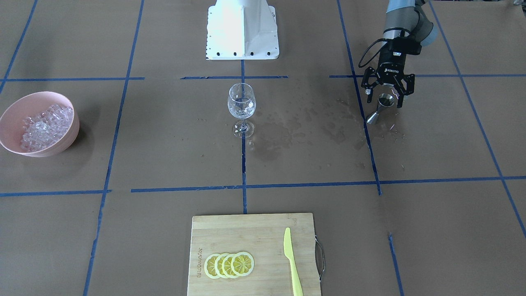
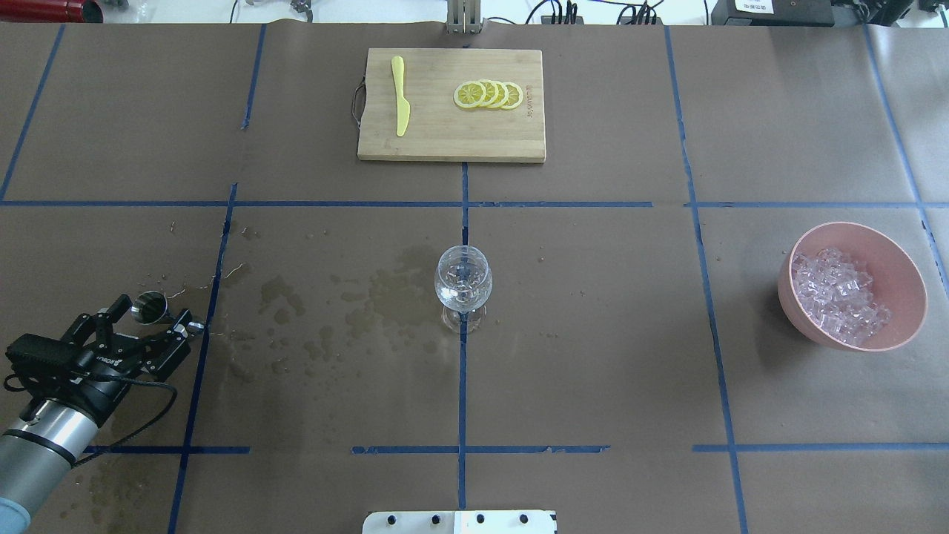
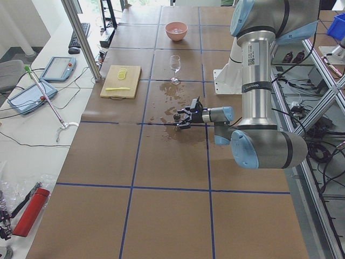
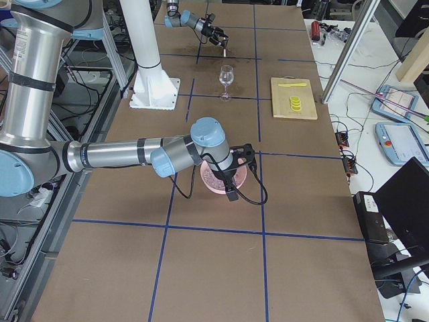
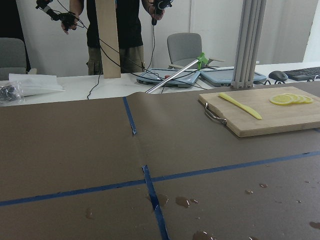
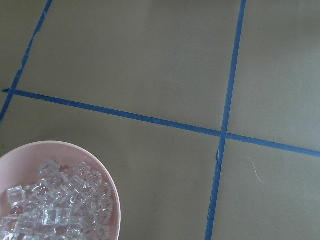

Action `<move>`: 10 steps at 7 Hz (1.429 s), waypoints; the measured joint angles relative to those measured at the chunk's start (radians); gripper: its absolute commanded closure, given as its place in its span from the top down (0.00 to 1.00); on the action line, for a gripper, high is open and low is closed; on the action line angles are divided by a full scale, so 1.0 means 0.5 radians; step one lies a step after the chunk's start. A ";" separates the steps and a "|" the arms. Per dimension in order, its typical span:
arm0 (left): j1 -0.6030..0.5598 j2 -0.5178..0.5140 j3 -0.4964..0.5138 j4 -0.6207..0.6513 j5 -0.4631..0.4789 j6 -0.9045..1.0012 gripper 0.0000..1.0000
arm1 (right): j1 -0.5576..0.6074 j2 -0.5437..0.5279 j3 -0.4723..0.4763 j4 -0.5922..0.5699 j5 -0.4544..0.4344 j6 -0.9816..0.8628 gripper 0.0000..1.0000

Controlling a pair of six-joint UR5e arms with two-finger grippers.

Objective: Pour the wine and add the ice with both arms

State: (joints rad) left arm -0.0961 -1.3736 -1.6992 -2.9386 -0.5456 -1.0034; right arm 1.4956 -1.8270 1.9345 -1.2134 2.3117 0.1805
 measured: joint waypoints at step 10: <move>0.087 -0.088 0.174 -0.002 0.052 -0.092 0.61 | 0.000 0.003 0.005 0.000 -0.002 0.004 1.00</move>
State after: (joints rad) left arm -0.0526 -1.4174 -1.6124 -2.9395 -0.5197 -1.0492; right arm 1.4956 -1.8255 1.9371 -1.2134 2.3109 0.1826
